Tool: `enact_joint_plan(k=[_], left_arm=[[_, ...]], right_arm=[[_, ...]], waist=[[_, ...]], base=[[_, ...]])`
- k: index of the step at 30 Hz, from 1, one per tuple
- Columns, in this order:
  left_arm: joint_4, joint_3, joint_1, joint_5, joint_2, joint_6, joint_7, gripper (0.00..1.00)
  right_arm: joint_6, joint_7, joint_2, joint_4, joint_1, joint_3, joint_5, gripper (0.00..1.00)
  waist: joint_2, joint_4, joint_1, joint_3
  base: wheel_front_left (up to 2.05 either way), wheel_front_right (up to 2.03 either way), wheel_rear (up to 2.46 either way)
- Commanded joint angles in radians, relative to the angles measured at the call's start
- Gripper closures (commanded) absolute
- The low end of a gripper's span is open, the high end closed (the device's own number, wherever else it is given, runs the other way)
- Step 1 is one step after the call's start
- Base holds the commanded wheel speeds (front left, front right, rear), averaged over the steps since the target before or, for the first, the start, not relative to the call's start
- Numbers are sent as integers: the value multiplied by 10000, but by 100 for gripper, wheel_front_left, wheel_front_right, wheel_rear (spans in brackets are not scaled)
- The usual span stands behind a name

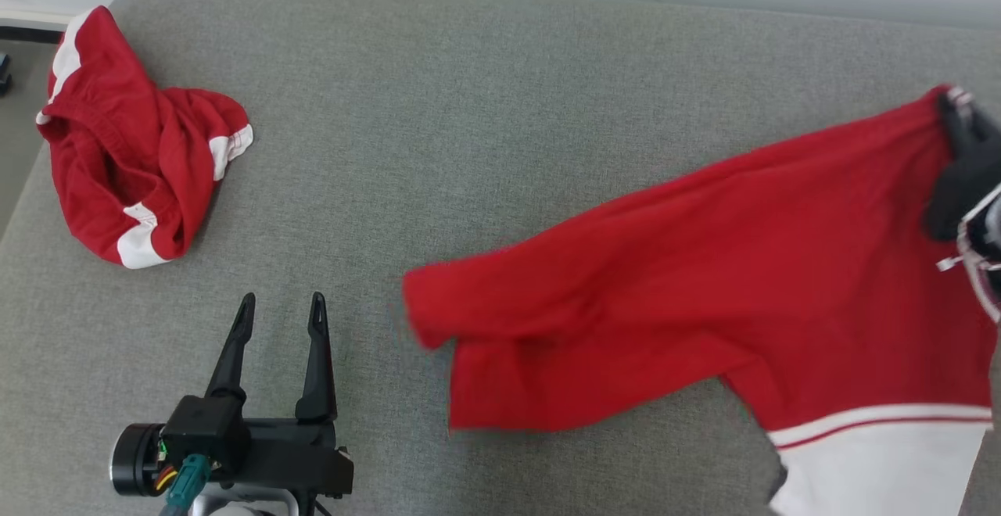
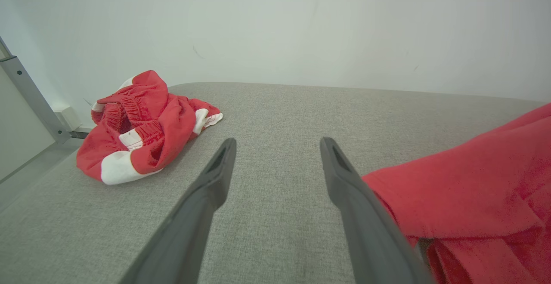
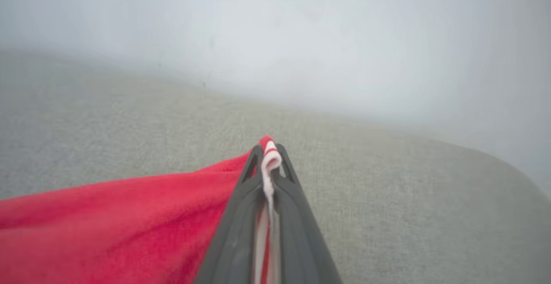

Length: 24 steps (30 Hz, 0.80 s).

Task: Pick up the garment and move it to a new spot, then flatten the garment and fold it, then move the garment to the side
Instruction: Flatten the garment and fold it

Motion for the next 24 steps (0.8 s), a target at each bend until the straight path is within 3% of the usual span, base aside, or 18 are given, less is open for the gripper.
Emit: enact_joint_plan(k=[1,6,9,10,11,12,16,24], left_arm=[[29,-13,-32,-50,-12,35,-33,0],[-8,-91,-32,-139,-14,39,-33,0],[-58,-175,4,-176,-11,124,-33,0],[-48,-193,19,-182,-13,143,-33,0],[-32,-192,44,-184,-13,170,-33,0],[-23,-189,72,-179,-11,193,-33,0],[24,-122,134,-107,-13,145,-33,0],[6,205,404,119,-11,39,-33,0]], right_arm=[[-26,-229,-147,172,-233,-141,-68,100],[-26,-736,-660,1145,-953,-779,-119,100],[-26,-886,-523,1617,-1078,-991,-205,100],[-26,-932,-459,1697,-1082,-1016,-255,89],[-26,-992,-379,1749,-1084,-1015,-358,63],[-26,-1026,-307,1808,-1090,-1065,-380,0],[-26,-1131,-269,1733,-1174,-1213,-588,0],[-26,-1140,-153,-642,-287,-2706,-1499,0]], waist=[[-1,8,0,-37],[-1,71,0,-25],[-1,98,0,-23],[-1,90,0,-41],[-1,66,0,-71],[-1,38,0,-101],[-1,-77,0,-247],[-1,-597,0,-842]], base=[[0,0,0],[0,0,0],[0,0,0],[0,0,0],[0,0,0],[0,0,0],[0,0,0],[0,0,0]])
